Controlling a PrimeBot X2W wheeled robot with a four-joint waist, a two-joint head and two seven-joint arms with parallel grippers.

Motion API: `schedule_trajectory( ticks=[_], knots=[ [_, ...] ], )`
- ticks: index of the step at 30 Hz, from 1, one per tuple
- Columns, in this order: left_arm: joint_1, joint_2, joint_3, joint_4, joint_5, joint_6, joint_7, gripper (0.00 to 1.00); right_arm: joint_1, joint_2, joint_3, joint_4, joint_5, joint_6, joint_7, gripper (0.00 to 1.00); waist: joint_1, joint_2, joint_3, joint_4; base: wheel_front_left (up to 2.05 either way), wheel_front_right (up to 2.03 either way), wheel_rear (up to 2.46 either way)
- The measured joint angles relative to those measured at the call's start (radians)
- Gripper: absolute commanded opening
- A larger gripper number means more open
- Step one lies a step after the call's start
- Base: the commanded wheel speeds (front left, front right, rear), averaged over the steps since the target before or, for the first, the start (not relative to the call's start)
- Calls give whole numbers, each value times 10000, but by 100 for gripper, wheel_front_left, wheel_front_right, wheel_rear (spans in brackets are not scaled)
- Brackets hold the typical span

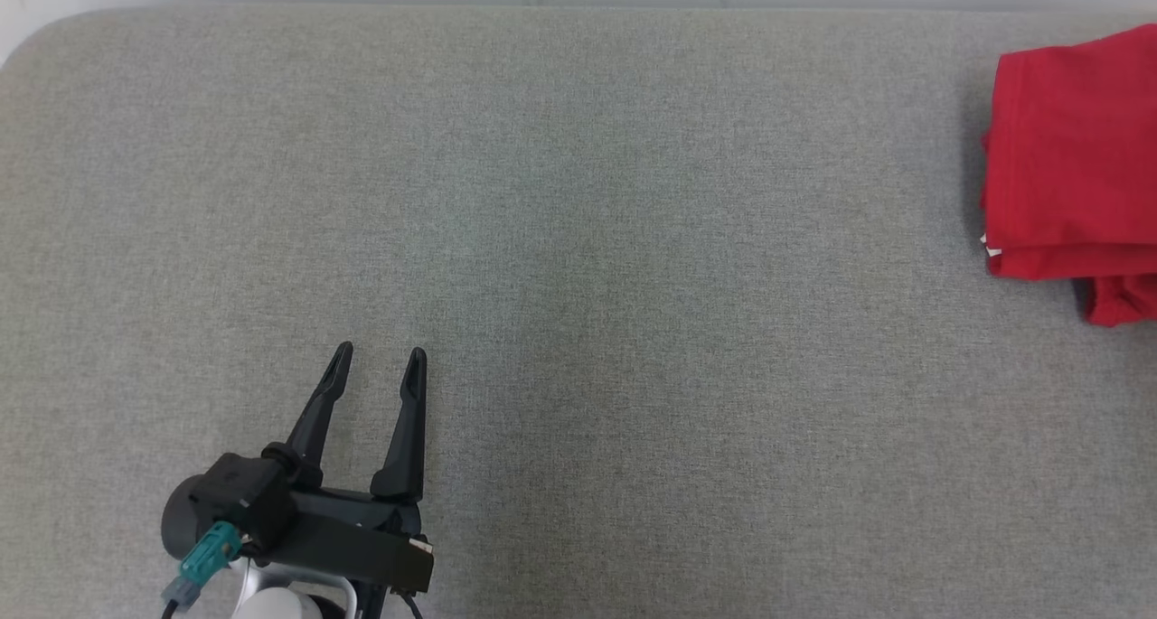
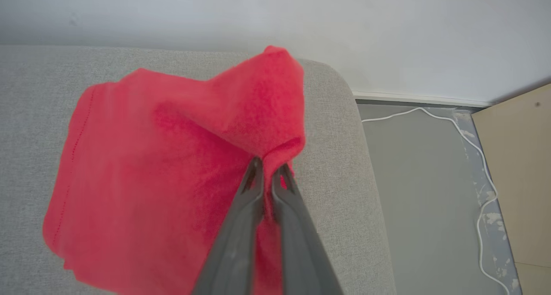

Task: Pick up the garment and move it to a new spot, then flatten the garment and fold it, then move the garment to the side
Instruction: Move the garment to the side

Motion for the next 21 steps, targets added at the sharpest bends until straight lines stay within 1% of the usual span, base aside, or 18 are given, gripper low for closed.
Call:
schedule_trajectory(
  ticks=[4,6,7,16,19,21],
  knots=[
    [0,-27,-13,23,0,0,0,100,-199,-102,345,69,-470,31,81,0,0,0,65,51,0,0,0],
    [0,-31,-13,25,0,0,0,100,-236,-157,462,123,-669,27,79,48,0,0,91,69,0,0,0],
    [0,-33,-13,27,0,0,0,100,-276,-184,545,140,-805,25,75,100,0,0,105,77,0,0,0],
    [-31,-48,8,111,0,0,0,100,-614,-278,800,286,-1319,-59,-144,100,0,0,188,100,0,0,0],
    [-44,-58,15,198,-2,0,0,100,-637,-90,759,263,-1319,0,-489,100,0,0,123,83,0,0,0],
    [-58,-73,27,268,-2,0,0,100,-638,176,403,176,-909,42,-945,100,0,0,52,76,0,0,0]
  ],
)
